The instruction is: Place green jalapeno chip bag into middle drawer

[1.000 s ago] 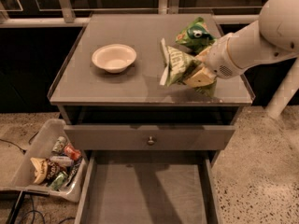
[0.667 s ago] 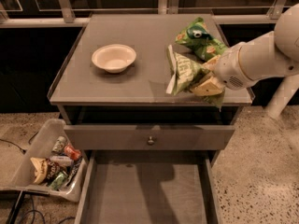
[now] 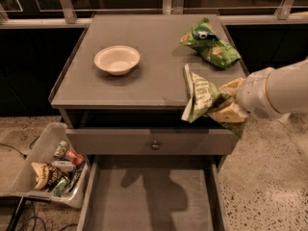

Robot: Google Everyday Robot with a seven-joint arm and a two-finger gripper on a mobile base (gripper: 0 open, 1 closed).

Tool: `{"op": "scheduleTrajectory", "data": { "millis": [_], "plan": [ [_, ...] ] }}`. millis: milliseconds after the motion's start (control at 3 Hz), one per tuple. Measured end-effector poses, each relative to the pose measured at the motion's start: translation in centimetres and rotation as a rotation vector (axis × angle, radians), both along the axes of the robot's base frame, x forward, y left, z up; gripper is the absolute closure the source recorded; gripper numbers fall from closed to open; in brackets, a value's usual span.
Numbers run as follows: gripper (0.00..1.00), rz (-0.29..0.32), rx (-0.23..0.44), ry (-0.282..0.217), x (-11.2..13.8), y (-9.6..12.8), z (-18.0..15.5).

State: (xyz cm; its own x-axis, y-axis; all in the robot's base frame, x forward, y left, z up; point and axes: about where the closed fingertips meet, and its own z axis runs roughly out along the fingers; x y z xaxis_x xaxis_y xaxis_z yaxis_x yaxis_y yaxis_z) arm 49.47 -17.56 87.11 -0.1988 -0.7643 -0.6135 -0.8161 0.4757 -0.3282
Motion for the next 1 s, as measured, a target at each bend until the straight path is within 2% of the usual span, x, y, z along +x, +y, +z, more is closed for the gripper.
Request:
{"op": "scheduleTrajectory", "data": {
  "millis": [333,667,1000],
  "plan": [
    [1.00,-0.035,0.015,0.017,-2.2,0.2,-2.4],
    [1.00,-0.066,0.043,0.088,-3.1,0.8,-7.0],
    [1.00,-0.065,0.043,0.089,-3.1,0.8,-7.0]
  ]
}}
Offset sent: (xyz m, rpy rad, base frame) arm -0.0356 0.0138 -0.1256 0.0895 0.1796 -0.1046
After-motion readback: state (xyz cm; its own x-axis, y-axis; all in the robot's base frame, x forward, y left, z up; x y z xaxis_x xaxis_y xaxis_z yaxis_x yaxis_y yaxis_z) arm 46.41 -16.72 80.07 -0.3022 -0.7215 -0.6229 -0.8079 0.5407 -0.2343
